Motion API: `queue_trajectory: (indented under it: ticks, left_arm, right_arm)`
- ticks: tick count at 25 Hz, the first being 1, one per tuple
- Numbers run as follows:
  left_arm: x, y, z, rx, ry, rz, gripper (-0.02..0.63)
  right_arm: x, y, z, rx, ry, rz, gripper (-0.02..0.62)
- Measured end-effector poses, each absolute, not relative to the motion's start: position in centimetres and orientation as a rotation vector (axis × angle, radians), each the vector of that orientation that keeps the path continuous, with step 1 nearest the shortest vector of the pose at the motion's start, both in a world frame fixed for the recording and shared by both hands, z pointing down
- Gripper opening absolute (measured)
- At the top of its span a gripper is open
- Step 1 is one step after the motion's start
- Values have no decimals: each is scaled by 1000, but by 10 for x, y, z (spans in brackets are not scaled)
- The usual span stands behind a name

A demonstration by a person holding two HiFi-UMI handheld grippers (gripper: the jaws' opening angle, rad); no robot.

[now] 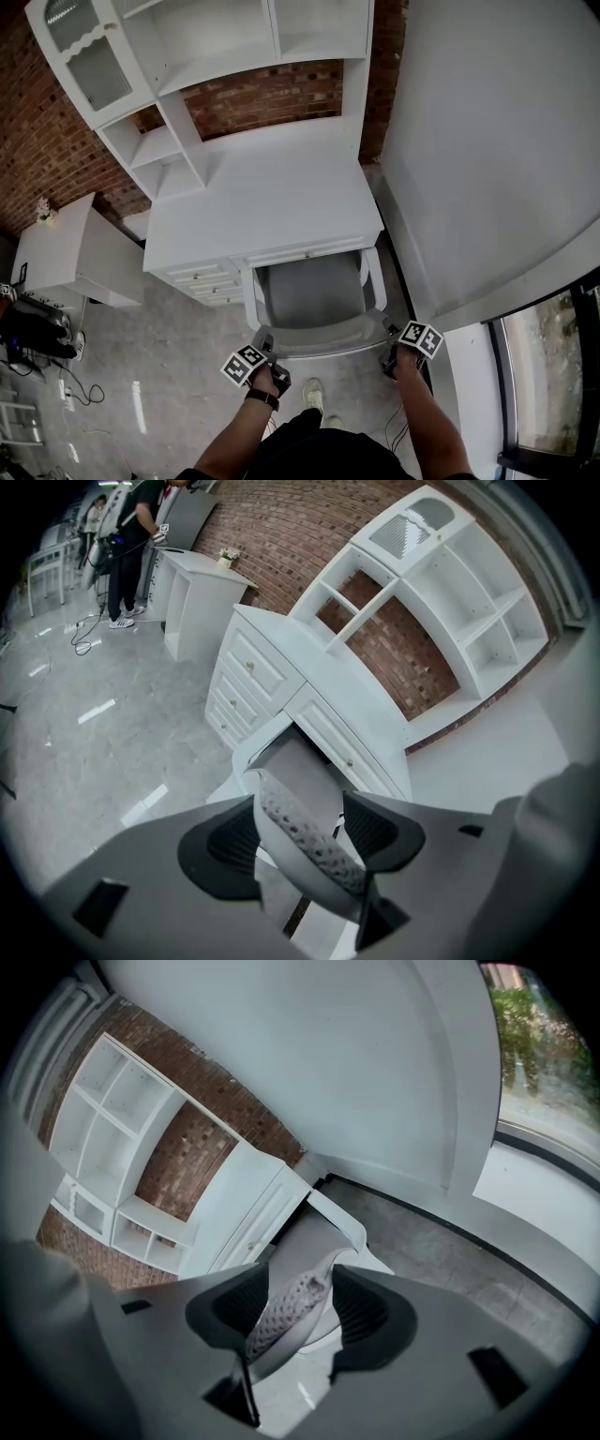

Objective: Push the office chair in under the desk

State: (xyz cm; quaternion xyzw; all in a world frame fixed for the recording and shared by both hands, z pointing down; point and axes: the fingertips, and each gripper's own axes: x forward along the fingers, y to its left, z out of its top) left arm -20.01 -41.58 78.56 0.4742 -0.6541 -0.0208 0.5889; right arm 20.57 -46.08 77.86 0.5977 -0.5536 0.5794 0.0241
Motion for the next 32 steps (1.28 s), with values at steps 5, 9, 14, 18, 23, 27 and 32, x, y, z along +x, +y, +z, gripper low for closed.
queue_trajectory:
  ticks: [5,9,14,18,23,27,32]
  left_arm:
    - [-197,-415,785,1150,-1497,-21,278]
    - [-195,-411,780,1154,-1473,7,279]
    - [-196,-399,764,1161,-1458,-21,279]
    - [-199,-383,751,1159,-1455,-84,279]
    - [-195,-361,732,1170,-1442,-151,278]
    - [-185,-349,715,1219,-1417,-179,263]
    - [-166,-343,683,1365,-1389,-179,125]
  right_arm:
    - [206,-458,776,1840,-1759,1784,207]
    - [210,-452,770,1865,-1758,1760,212]
    - [210,-441,757,1893,-1787,1764,216]
    - [212,-425,745,1907,-1811,1778,216]
    - [208,-398,734,1857,-1864,1748,215]
    - [200,-383,712,1806,-1982,1699,177]
    - [189,-371,669,1734,-2200,1640,68]
